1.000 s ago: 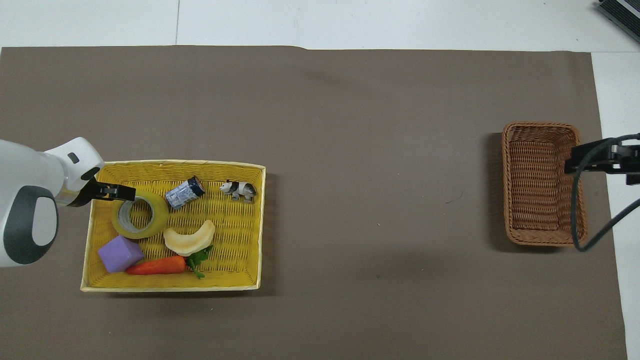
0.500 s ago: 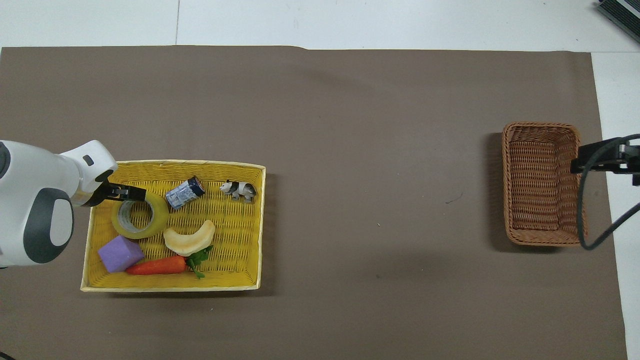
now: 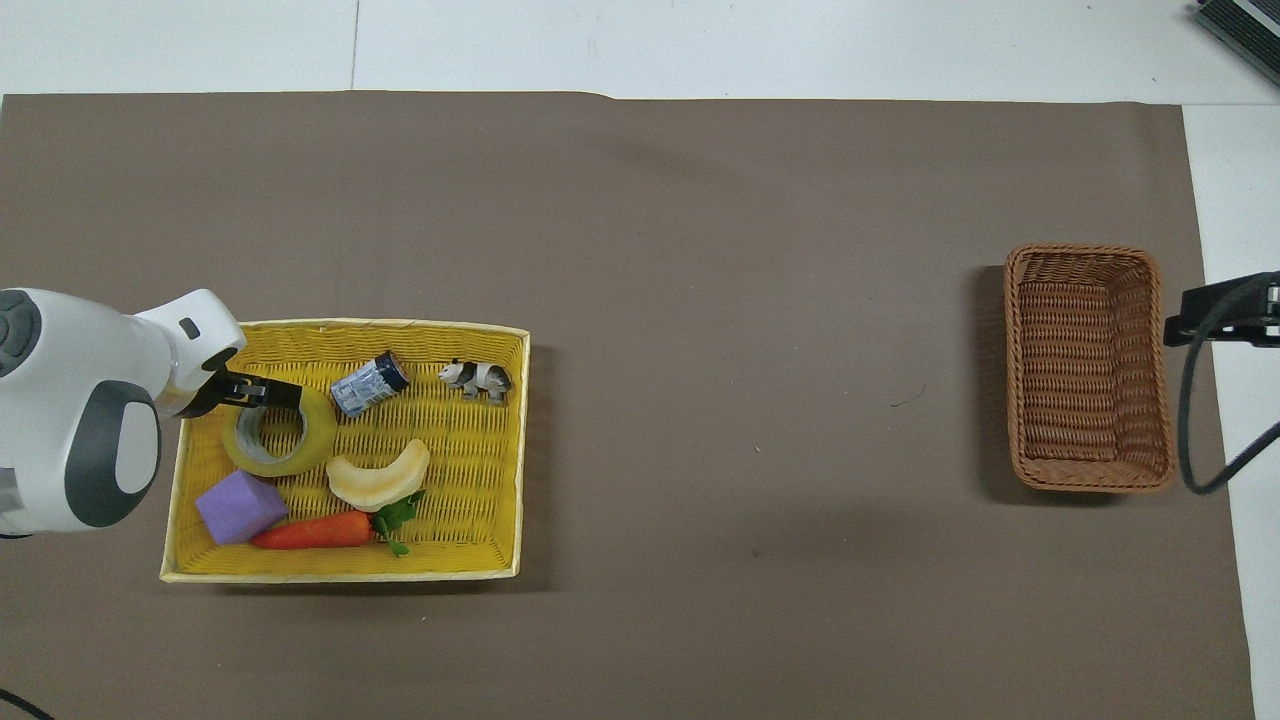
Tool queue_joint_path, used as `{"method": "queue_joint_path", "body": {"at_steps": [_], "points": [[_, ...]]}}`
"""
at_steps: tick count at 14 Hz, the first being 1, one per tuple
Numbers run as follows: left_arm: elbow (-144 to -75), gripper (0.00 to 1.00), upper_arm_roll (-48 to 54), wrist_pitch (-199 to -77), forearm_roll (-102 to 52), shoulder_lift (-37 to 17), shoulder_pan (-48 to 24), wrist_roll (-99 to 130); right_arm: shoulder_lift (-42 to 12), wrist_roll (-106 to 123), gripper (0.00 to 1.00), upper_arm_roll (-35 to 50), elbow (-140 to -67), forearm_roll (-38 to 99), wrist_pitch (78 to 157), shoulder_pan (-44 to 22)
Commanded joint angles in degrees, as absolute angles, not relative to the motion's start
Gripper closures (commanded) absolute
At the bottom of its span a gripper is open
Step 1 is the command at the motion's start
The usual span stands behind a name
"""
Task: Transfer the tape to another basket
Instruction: 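Reach the left gripper over the tape roll in the yellow basket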
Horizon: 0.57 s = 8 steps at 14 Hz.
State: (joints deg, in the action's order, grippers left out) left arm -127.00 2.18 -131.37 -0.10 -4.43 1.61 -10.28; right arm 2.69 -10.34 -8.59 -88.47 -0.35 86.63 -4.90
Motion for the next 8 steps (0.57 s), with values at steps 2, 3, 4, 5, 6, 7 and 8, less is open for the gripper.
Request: {"method": "queue_joint_path", "body": {"at_steps": [2,3,4,5,6,7,8], "points": [[-128.0,0.25,1.2,-132.2,-0.3,-4.6,1.1,-11.6,3.2,-9.0,0.0,-8.4,-88.6,1.4,86.2,-4.6],[-127.4,0.22,1.2,-131.4,-0.3,-4.7,1.1,-11.6,3.2,-8.9,0.0,-8.4,-88.6,1.4,86.2,-4.6],[-126.4,0.22,1.2,-130.2,-0.3,-4.5,1.1,-11.5,3.2,-9.0,0.0,-8.4,-88.7,1.4,86.2,-4.6],[-125.0,0.21,1.2,-128.2,-0.3,-4.0,1.3,-11.5,3.3,-9.0,0.0,-8.5,-88.7,1.4,86.2,-4.6],[-122.6,0.21,1.1,-124.5,-0.3,-3.7,1.6,-11.3,3.3,-9.0,0.0,-8.4,-88.7,1.4,86.2,-4.6],[-120.8,0.21,1.1,-121.1,-0.3,-3.7,1.7,-11.3,3.2,-8.8,0.0,-8.4,-88.7,1.4,86.2,-4.6],[-120.5,0.21,1.1,-119.5,-0.3,-3.5,1.8,-11.3,3.2,-8.8,0.0,-8.4,-88.7,1.4,86.3,-4.6]]}}
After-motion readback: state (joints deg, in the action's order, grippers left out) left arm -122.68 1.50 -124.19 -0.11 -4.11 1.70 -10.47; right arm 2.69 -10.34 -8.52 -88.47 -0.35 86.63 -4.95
